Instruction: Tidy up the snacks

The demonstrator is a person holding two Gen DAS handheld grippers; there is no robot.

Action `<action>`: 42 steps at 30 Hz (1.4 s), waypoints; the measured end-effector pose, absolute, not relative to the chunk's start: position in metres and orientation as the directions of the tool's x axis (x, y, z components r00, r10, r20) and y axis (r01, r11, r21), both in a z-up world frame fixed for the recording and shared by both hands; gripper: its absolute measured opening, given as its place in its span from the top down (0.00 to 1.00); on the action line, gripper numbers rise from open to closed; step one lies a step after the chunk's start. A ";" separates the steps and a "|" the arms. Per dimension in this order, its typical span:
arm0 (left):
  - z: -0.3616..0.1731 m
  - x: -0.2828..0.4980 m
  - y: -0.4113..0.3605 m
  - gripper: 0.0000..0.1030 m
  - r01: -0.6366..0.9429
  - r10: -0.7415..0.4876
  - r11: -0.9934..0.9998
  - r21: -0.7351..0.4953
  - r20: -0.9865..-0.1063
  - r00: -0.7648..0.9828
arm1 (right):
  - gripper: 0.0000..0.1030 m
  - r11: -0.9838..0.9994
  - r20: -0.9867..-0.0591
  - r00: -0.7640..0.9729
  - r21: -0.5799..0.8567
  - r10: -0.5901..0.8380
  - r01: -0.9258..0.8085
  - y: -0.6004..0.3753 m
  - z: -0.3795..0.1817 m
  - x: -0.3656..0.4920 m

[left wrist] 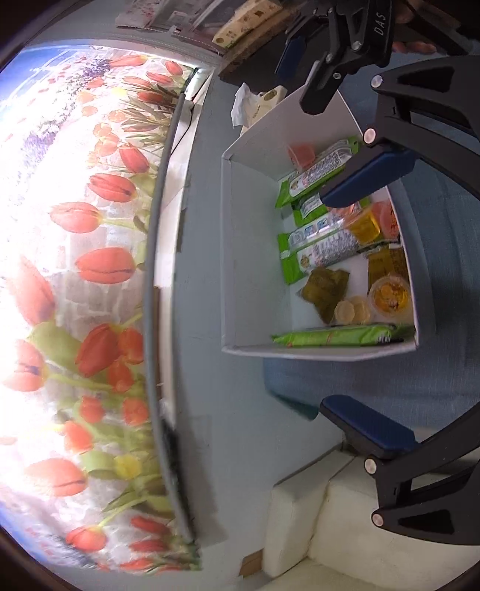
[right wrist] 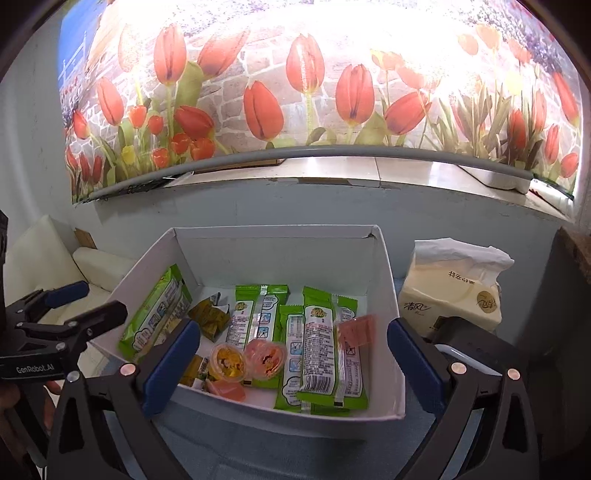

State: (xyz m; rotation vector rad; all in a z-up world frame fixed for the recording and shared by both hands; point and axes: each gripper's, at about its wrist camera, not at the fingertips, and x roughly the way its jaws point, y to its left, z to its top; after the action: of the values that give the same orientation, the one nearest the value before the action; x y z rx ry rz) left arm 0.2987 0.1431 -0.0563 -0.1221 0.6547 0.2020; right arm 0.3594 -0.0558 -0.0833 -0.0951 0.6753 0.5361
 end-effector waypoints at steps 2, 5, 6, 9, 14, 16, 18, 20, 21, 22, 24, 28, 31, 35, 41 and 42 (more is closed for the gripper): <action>-0.048 0.286 0.137 0.00 -0.236 0.183 0.972 -0.015 -0.585 0.790 | 0.00 0.867 -0.613 0.675 0.032 0.410 -0.498 -0.054 -0.082 0.348; -0.037 0.270 0.130 0.00 -0.256 0.217 0.967 0.012 -0.567 0.794 | 0.00 0.874 -0.604 0.704 -0.024 0.374 -0.484 -0.057 -0.079 0.331; -0.033 0.261 0.126 0.00 -0.258 0.226 0.966 0.019 -0.552 0.803 | 0.00 0.879 -0.607 0.708 -0.033 0.360 -0.476 -0.058 -0.077 0.325; -0.018 0.220 0.111 0.00 -0.264 0.255 0.963 0.044 -0.451 0.855 | 0.00 0.895 -0.584 0.750 -0.089 0.309 -0.438 -0.068 -0.069 0.298; 0.000 0.166 0.094 0.00 -0.283 0.258 0.959 0.005 -0.428 0.866 | 0.00 0.893 -0.556 0.749 -0.026 0.361 -0.450 -0.096 -0.050 0.252; 0.005 0.146 0.087 0.00 -0.269 0.235 0.963 -0.021 -0.428 0.873 | 0.00 0.895 -0.530 0.771 -0.049 0.353 -0.443 -0.104 -0.042 0.233; 0.010 0.132 0.081 0.00 -0.271 0.233 0.962 -0.026 -0.437 0.869 | 0.00 0.897 -0.505 0.797 -0.094 0.330 -0.431 -0.112 -0.034 0.214; 0.016 0.114 0.075 0.00 -0.276 0.238 0.961 -0.024 -0.436 0.868 | 0.00 0.894 -0.505 0.790 -0.079 0.346 -0.442 -0.121 -0.027 0.196; 0.019 0.106 0.073 0.00 -0.283 0.243 0.959 -0.029 -0.434 0.868 | 0.00 0.888 -0.504 0.784 -0.069 0.362 -0.454 -0.126 -0.024 0.187; 0.021 0.098 0.071 0.00 -0.276 0.231 0.960 -0.043 -0.438 0.869 | 0.00 0.881 -0.497 0.782 -0.069 0.376 -0.467 -0.130 -0.021 0.177; 0.025 0.082 0.067 0.00 -0.244 0.183 0.967 -0.076 -0.458 0.870 | 0.00 0.878 -0.487 0.795 -0.110 0.361 -0.466 -0.134 -0.018 0.161; 0.025 0.060 0.058 0.00 -0.232 0.163 0.969 -0.081 -0.495 0.853 | 0.00 0.917 -0.459 0.838 -0.112 0.295 -0.384 -0.152 -0.014 0.137; 0.024 0.046 0.048 0.00 -0.227 0.161 0.972 -0.067 -0.514 0.843 | 0.00 0.892 -0.509 0.766 0.008 0.392 -0.451 -0.164 -0.012 0.128; 0.023 0.036 0.040 0.00 -0.195 0.121 0.977 -0.082 -0.539 0.834 | 0.00 0.863 -0.518 0.725 0.056 0.455 -0.501 -0.165 -0.008 0.106; 0.029 0.023 0.033 0.00 -0.193 0.108 0.975 -0.108 -0.530 0.841 | 0.00 0.830 -0.516 0.685 0.099 0.514 -0.549 -0.165 -0.002 0.085; 0.030 0.022 0.032 0.00 -0.190 0.104 0.975 -0.110 -0.531 0.841 | 0.00 0.827 -0.512 0.684 0.100 0.519 -0.553 -0.165 0.000 0.083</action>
State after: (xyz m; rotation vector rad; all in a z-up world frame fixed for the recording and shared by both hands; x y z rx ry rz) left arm 0.0223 0.0322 0.0300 -0.1616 0.5502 0.1563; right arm 0.0834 -0.1652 -0.0005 -0.0644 0.5533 0.6015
